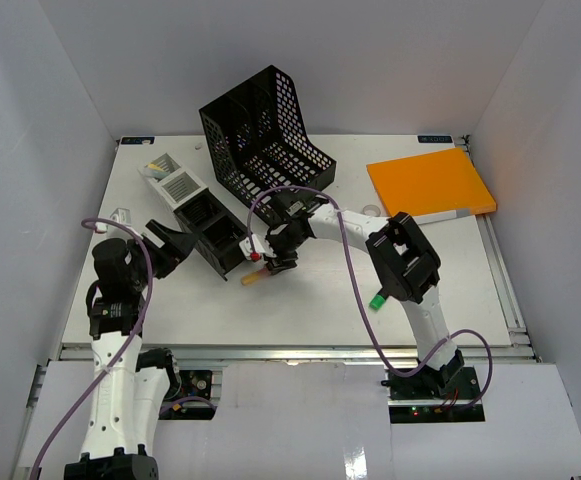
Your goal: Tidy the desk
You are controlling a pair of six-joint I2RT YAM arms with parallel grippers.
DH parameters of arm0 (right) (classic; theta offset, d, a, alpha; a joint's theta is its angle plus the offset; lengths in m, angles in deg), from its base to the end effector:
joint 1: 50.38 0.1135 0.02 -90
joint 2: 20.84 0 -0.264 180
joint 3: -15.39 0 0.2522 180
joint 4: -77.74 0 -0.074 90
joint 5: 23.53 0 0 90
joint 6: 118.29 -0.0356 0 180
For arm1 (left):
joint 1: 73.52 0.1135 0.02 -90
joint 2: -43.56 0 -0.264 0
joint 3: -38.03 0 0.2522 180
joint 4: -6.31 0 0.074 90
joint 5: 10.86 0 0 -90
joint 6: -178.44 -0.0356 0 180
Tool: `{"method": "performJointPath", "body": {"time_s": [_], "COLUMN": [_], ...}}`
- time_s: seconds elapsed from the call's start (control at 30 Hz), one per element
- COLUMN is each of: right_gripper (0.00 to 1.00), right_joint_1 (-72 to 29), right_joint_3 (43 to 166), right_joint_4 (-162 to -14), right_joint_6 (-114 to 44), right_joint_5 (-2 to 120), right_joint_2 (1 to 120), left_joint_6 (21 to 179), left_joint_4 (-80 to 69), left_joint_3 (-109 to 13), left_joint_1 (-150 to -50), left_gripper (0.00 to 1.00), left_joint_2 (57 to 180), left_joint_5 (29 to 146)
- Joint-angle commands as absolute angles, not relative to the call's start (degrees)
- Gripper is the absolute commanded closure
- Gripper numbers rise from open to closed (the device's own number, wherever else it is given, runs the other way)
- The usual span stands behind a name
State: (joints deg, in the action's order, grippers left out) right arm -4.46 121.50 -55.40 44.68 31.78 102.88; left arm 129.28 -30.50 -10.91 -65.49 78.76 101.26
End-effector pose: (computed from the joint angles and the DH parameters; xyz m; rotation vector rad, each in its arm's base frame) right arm 0.2995 0.3384 0.1636 -2.2472 1.1208 0.6279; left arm 0.1481 0.0074 0.2837 -0.5929 1.9305 -0.7494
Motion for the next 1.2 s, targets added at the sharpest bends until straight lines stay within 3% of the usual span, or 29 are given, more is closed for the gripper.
{"method": "performJointPath", "body": {"time_s": [0.0,0.47,0.73,1.17], "right_gripper": [0.61,0.92,0.92,0.92], "right_joint_1": [-4.33,-4.41,-4.38,-3.54], "right_joint_3": [122.66,109.37,110.49,122.83], "right_joint_4": [-48.93,-53.03,-53.2,-53.18], "right_joint_6": [45.54,26.17,10.25,-5.17], "right_joint_5": [30.58,29.85,16.51,15.86], "right_joint_2": [104.55,94.6,88.77,90.25], "left_joint_6": [131.58,149.05,155.95,160.65], "left_joint_4": [-31.0,-27.64,-22.83,-11.16], "left_joint_3": [-9.92,2.77,9.67,6.41], "left_joint_1": [-65.93,-69.31,-72.49,-93.18], "left_gripper": [0.14,0.15,0.15,0.17], "left_joint_2": [77.26,71.88,68.2,80.73], "left_joint_5": [103.41,110.55,109.86,95.62]}}
